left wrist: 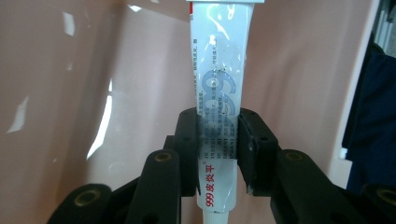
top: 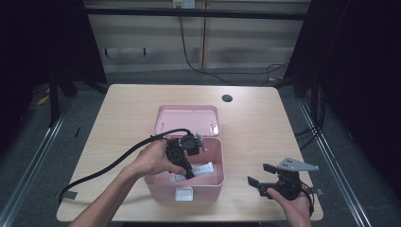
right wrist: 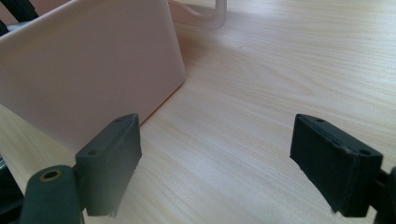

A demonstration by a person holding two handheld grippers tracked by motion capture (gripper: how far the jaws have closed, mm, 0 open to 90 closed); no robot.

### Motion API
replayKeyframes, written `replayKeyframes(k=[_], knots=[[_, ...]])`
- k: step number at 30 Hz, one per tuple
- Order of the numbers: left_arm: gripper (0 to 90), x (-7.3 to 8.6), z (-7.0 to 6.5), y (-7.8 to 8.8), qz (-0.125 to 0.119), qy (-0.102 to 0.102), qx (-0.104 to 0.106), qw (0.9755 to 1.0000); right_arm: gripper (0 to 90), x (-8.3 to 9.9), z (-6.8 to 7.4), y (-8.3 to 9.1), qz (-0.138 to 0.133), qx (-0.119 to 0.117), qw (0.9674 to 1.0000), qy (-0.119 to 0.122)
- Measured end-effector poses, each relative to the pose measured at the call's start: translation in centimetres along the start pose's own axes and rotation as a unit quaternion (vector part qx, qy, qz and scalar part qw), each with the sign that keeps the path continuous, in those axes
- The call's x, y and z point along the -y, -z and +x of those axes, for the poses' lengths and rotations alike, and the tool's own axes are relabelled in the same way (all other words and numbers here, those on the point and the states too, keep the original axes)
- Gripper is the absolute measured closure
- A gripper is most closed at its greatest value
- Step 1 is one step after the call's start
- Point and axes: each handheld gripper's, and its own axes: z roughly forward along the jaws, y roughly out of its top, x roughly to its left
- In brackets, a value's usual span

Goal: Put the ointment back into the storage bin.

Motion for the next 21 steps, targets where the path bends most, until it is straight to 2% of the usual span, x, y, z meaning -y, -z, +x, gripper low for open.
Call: replayKeyframes(k=[4, 7, 9, 21], knots=[[71.1, -0.1, 0.0, -0.7, 0.015, -0.008, 0.003, 0.9999, 16.0, 0.0, 0.0, 0.0, 0.001, -0.001, 1.0000, 0.001], [71.1, -0.1, -0.1, -1.2, 0.015, -0.004, 0.003, 0.9999, 16.0, 0.0, 0.0, 0.0, 0.001, -0.001, 1.0000, 0.000], [71.1, -0.1, 0.0, -1.5, 0.021, -0.009, 0.005, 0.9997, 16.0, 0.0, 0.0, 0.0, 0.001, -0.001, 1.0000, 0.000], [71.1, 0.0, 0.5, -2.6, 0.039, 0.002, 0.023, 0.9990, 15.9, 0.0, 0.0, -0.1, 0.005, 0.000, 1.0000, 0.001]])
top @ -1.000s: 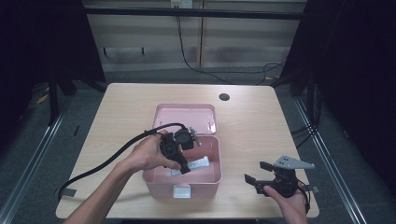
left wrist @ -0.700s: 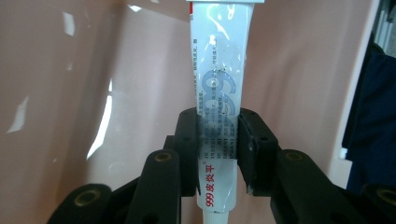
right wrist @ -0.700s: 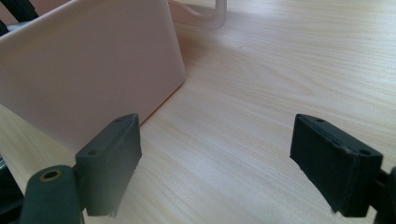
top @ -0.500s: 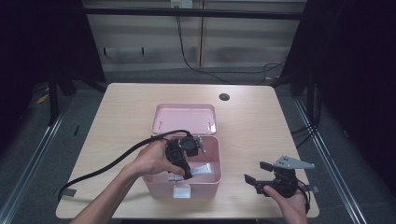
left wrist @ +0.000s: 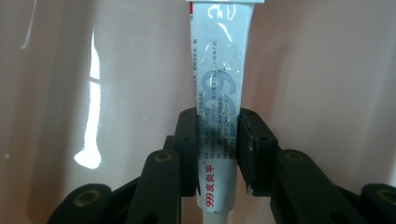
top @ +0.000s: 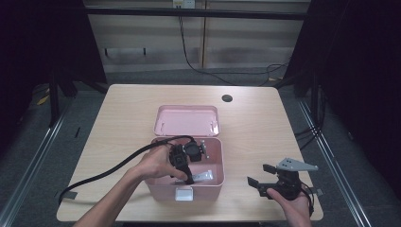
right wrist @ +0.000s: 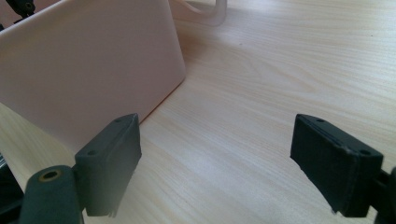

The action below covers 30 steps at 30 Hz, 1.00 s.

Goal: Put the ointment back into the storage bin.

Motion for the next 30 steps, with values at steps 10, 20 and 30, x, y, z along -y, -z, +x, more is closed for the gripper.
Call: replayKeyframes(k=[10, 20, 30], knots=[[71.1, -0.1, 0.4, -1.1, 0.017, 0.012, 0.012, 0.9997, 15.8, 0.0, 0.0, 0.0, 0.004, 0.001, 1.0000, -0.002], [71.0, -0.3, 0.5, -2.1, 0.020, 0.003, 0.022, 0.9995, 15.8, 0.0, 0.1, -0.1, 0.007, 0.002, 1.0000, 0.001], [71.0, -0.5, 0.6, -2.8, 0.019, -0.002, 0.034, 0.9993, 15.7, 0.0, 0.0, -0.1, 0.007, 0.002, 1.0000, 0.001]])
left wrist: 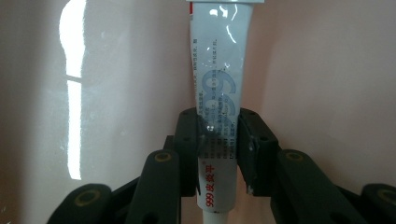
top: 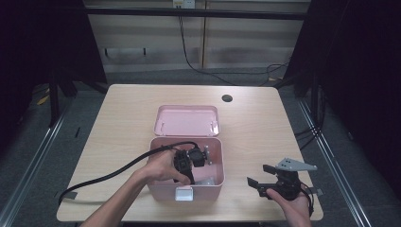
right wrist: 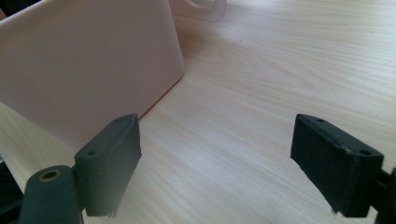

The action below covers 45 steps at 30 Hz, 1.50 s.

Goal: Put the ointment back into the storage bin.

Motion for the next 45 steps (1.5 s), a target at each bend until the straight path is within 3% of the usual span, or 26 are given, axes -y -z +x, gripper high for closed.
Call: replayKeyframes(k=[11, 17, 26, 45], knots=[[71.0, 0.0, 0.1, -0.5, -0.011, 0.008, 0.010, 0.9999, 15.7, 0.0, 0.1, 0.0, 0.001, 0.000, 1.0000, -0.001], [71.0, -0.2, 0.3, -0.9, -0.003, 0.004, 0.027, 0.9996, 15.7, 0.0, 0.0, 0.1, -0.001, 0.004, 1.0000, -0.001], [70.8, -0.4, 1.2, -1.9, 0.002, 0.017, 0.047, 0.9988, 15.7, 0.0, 0.0, 0.1, -0.002, 0.005, 1.0000, -0.003], [70.7, -0.4, 1.8, -2.6, 0.021, 0.021, 0.060, 0.9978, 15.7, 0.0, -0.1, 0.2, -0.004, 0.012, 0.9999, -0.007]])
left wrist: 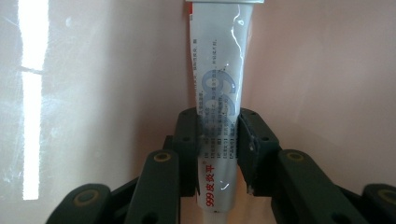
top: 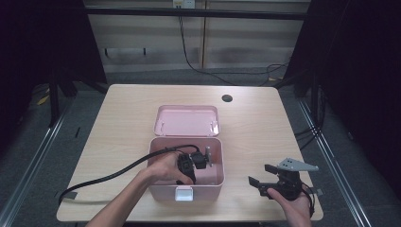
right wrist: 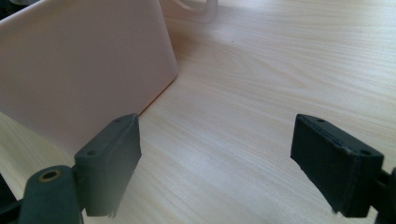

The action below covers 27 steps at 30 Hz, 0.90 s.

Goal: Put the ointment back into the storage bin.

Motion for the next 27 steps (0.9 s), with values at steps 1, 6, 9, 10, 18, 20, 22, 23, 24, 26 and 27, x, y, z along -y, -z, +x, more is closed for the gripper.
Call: replayKeyframes(k=[1, 6, 9, 10, 18, 20, 22, 23, 24, 26, 27], knots=[[70.6, 0.0, 0.0, 0.0, -0.001, 0.003, -0.002, 1.0000, 15.7, 0.0, 0.0, 0.0, 0.001, -0.001, 1.0000, -0.001], [70.5, 0.0, 0.1, -0.3, 0.005, 0.006, 0.000, 1.0000, 15.7, 0.0, 0.0, 0.0, 0.000, 0.000, 1.0000, 0.000], [70.3, 0.0, 0.1, -0.5, 0.008, 0.012, -0.007, 0.9999, 15.7, 0.0, 0.0, 0.0, 0.001, 0.000, 1.0000, 0.000], [70.3, 0.0, 0.2, -0.5, 0.012, 0.009, -0.006, 0.9999, 15.7, 0.0, 0.1, 0.0, 0.001, -0.001, 1.0000, 0.000], [67.4, 0.0, 0.0, 0.0, 0.005, 0.009, -0.009, 0.9999, 15.7, 0.0, 0.1, 0.0, 0.000, -0.001, 1.0000, 0.001], [65.3, 0.0, 0.0, 0.0, 0.002, 0.008, -0.013, 0.9999, 15.7, 0.0, 0.1, 0.0, 0.000, -0.001, 1.0000, 0.001], [63.1, 0.0, 0.0, 0.1, -0.004, 0.015, -0.019, 0.9997, 15.7, 0.0, 0.1, 0.0, 0.000, -0.002, 1.0000, 0.001], [63.4, 0.0, 0.0, 0.1, -0.004, 0.015, -0.019, 0.9997, 15.7, 0.0, 0.1, 0.0, 0.000, -0.002, 1.0000, 0.001], [63.4, 0.0, 0.0, 0.2, -0.004, 0.012, -0.019, 0.9997, 15.7, 0.0, 0.1, 0.0, 0.001, -0.002, 1.0000, 0.001], [62.7, 0.1, -0.2, 0.7, -0.012, 0.027, -0.025, 0.9992, 15.7, -0.1, 0.1, 0.0, 0.000, -0.002, 1.0000, 0.001], [63.0, 0.1, -0.3, 0.9, -0.016, 0.028, -0.030, 0.9990, 15.7, -0.1, 0.1, 0.0, 0.001, -0.002, 1.0000, 0.001]])
